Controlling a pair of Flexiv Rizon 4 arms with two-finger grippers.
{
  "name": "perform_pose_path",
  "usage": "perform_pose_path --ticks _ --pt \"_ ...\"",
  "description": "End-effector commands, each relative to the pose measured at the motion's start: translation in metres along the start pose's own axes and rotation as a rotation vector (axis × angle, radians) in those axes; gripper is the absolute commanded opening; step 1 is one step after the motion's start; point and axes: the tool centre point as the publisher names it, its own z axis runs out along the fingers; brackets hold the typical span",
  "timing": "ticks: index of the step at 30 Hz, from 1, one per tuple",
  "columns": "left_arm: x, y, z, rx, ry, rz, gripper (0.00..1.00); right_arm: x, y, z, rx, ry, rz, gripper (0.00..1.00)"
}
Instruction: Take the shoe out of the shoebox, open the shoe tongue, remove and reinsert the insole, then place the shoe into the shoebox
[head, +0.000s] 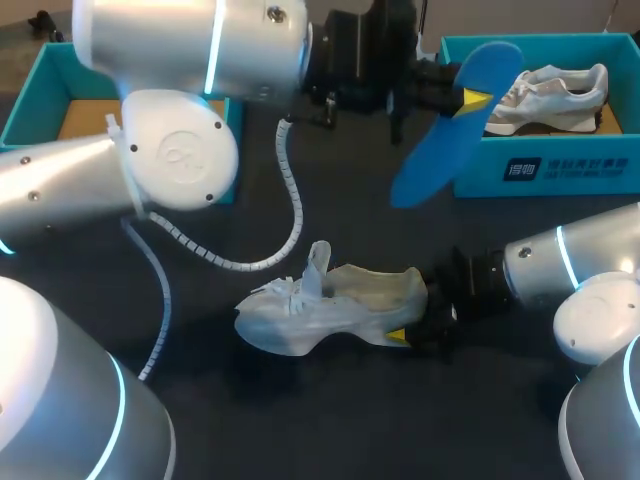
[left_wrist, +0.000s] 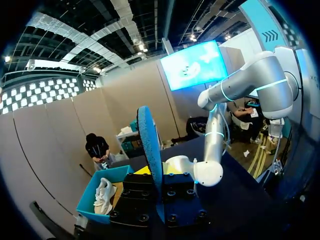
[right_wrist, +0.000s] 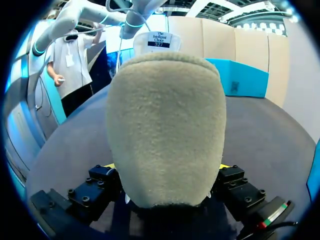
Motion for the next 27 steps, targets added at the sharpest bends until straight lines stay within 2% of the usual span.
perform_pose_path --ticks 1,4,10,13,14,17,19,27 --pt "0.0 0.0 0.001 0.001 0.0 0.001 0.0 -0.001 -0.001 0.004 0.003 -0.001 0.0 0.0" --pt "0.003 -0.003 -0.001 0.021 0.0 -0.03 0.0 -0.001 -0.001 0.004 0.003 -0.001 0.0 0.0" --pt "0.012 -0.039 -0.015 0.13 0.042 -0.222 0.0 -0.001 -0.001 0.004 0.003 -0.001 0.0 0.0" --pt "0.012 -0.05 -0.023 0.136 0.049 -0.257 0.0 -0.001 -0.001 0.004 0.003 -0.001 0.0 0.0" --pt "0.011 -0.059 -0.033 0.166 0.06 -0.337 0.0 -0.001 -0.001 0.004 0.003 -0.001 0.0 0.0" --pt "0.012 -0.067 -0.048 0.194 0.078 -0.431 0.0 -0.001 -0.001 0.004 0.003 -0.001 0.0 0.0" --pt "0.015 -0.069 -0.056 0.181 0.084 -0.493 0.0 -0.001 -0.001 0.004 0.003 -0.001 0.0 0.0" --pt "0.039 -0.086 -0.081 0.244 0.22 -0.847 0.0 -0.001 -0.001 0.004 0.003 -0.001 0.0 0.0"
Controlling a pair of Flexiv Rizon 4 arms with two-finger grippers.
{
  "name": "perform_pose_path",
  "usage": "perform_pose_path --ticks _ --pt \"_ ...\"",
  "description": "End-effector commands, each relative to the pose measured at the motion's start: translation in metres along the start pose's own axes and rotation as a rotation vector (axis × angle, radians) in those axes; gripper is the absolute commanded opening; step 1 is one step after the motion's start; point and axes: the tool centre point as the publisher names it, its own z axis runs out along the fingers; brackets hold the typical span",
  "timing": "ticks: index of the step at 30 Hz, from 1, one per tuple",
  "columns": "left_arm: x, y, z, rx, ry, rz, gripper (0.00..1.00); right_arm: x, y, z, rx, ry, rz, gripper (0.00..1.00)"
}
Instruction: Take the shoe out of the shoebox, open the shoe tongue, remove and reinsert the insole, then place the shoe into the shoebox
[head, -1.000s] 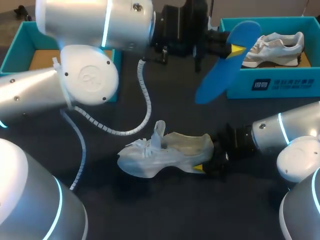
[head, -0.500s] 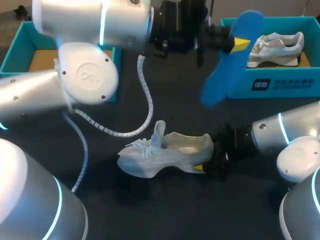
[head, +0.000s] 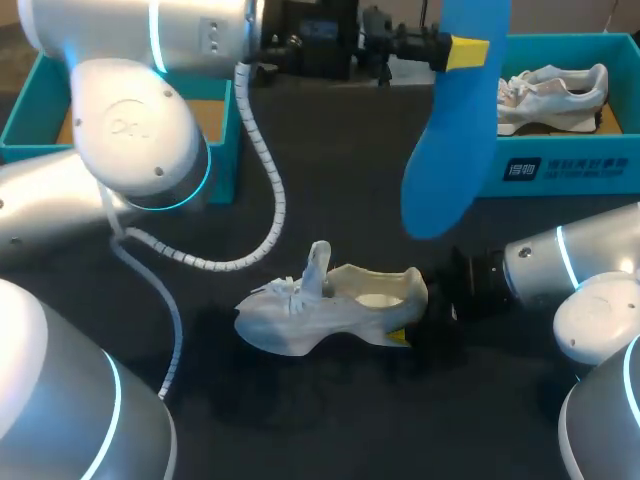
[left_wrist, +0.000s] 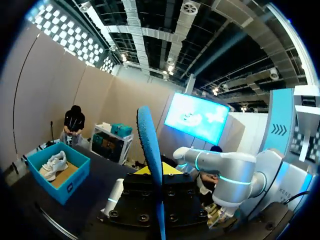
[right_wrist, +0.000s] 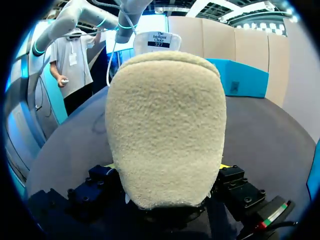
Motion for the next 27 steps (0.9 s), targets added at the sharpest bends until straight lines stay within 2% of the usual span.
perform_pose_path --ticks 1,14,20,27 --pt "0.026 -0.002 -0.028 0.039 0.061 -0.284 0.0 -0.001 -0.001 0.004 0.003 -0.001 0.0 0.0" --pt "0.037 -0.004 -0.047 0.093 0.167 -0.68 0.0 -0.001 -0.001 0.004 0.003 -0.001 0.0 0.0" --pt "0.042 0.007 -0.05 0.076 0.139 -0.729 0.0 -0.001 -0.001 0.004 0.003 -0.001 0.0 0.0" --pt "0.059 0.018 -0.049 0.087 0.149 -0.698 0.0 -0.001 -0.001 0.004 0.003 -0.001 0.0 0.0"
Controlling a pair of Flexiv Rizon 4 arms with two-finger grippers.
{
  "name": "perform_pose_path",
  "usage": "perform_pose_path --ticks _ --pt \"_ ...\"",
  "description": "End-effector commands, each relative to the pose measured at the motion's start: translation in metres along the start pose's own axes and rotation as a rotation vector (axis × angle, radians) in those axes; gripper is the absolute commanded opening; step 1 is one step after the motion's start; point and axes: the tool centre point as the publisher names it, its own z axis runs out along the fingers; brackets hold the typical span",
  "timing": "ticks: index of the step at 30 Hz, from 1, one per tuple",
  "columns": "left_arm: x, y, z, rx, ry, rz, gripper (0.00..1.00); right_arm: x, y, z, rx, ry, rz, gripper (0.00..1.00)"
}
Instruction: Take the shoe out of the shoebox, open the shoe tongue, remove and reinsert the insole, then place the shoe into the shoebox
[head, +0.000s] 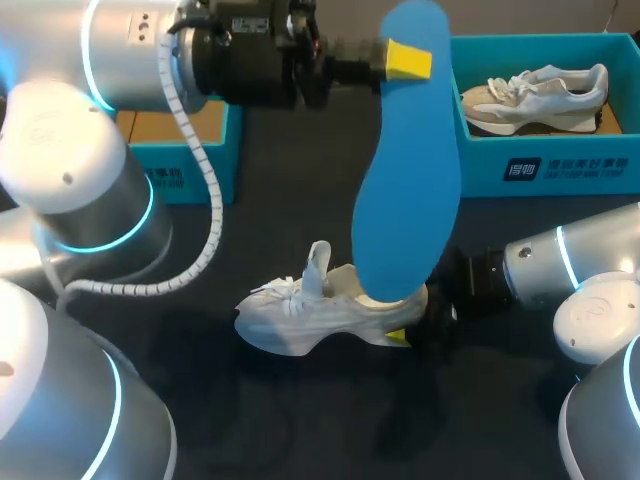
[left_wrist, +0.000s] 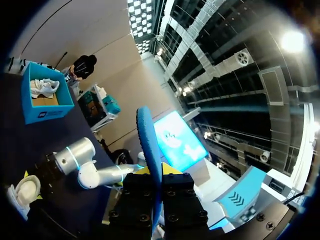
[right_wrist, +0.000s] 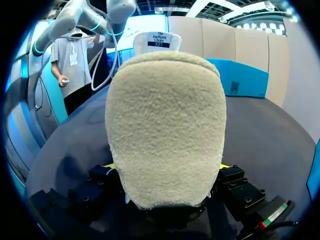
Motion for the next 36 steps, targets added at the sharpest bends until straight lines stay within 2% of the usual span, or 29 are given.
perform_pose_path --ticks 1,8,29,30,31,32,36 --pt "0.003 0.017 -0.003 0.021 0.015 0.01 0.0 0.0 -0.001 0.004 0.003 -0.001 0.0 0.0" --pt "0.003 0.027 -0.004 0.008 0.018 0.007 0.0 0.0 -0.001 0.004 0.003 -0.001 0.0 0.0" --pt "-0.001 0.025 -0.006 0.024 -0.002 0.01 0.0 0.0 -0.001 0.004 0.003 -0.001 0.0 0.02" --pt "-0.001 0.025 -0.006 0.024 -0.002 0.01 0.0 0.0 -0.001 0.004 0.003 -0.001 0.0 0.13" --pt "-0.001 0.025 -0.006 0.024 -0.002 0.01 0.0 0.0 -0.001 0.004 0.003 -0.001 0.0 0.85" --pt "-0.001 0.025 -0.006 0.024 -0.002 0.01 0.0 0.0 -0.001 0.004 0.003 -0.001 0.0 1.0" --pt "-0.001 0.025 -0.006 0.024 -0.002 0.01 0.0 0.0 -0.001 0.004 0.003 -0.001 0.0 1.0"
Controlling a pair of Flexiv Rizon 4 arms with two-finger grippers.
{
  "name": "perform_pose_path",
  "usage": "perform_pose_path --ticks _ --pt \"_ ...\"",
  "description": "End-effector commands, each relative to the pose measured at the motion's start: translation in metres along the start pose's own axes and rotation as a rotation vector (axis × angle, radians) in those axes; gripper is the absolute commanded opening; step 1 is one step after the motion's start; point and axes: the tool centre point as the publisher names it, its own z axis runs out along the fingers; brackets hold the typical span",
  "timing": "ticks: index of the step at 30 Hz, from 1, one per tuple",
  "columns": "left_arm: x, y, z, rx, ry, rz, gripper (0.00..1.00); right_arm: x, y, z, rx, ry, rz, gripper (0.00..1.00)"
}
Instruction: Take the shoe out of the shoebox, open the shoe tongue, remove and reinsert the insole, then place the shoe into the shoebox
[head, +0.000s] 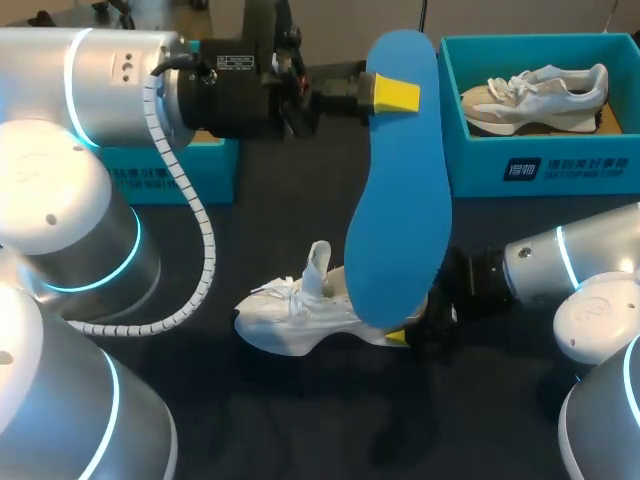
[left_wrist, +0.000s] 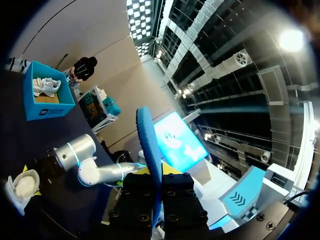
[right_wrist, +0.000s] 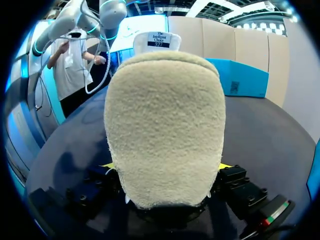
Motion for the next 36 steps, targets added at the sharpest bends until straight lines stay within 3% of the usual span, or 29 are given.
perform_pose_path --ticks 1,5,11,22,26,28,36 --pt "-0.001 0.001 0.001 0.002 -0.001 0.0 0.0 0.0 -0.001 0.004 0.003 -0.001 0.0 1.0" --pt "-0.001 0.001 0.001 0.002 -0.001 0.0 0.0 0.0 -0.001 0.004 0.003 -0.001 0.0 1.0" --pt "-0.001 0.001 0.001 0.002 -0.001 0.0 0.0 -0.007 0.003 -0.01 0.085 -0.05 0.043 1.0" --pt "-0.001 0.001 0.001 0.002 -0.001 0.0 0.0 0.004 -0.002 -0.037 0.202 -0.107 0.11 1.0" --pt "-0.001 0.001 0.001 0.002 -0.001 0.0 0.0 0.009 0.006 -0.048 0.271 -0.11 0.109 1.0" --pt "-0.001 0.001 0.001 0.002 -0.001 0.0 0.0 0.011 0.011 -0.053 0.347 -0.124 0.126 1.0" --pt "-0.001 0.001 0.001 0.002 -0.001 0.0 0.0 0.018 0.027 -0.07 0.446 -0.175 0.14 1.0"
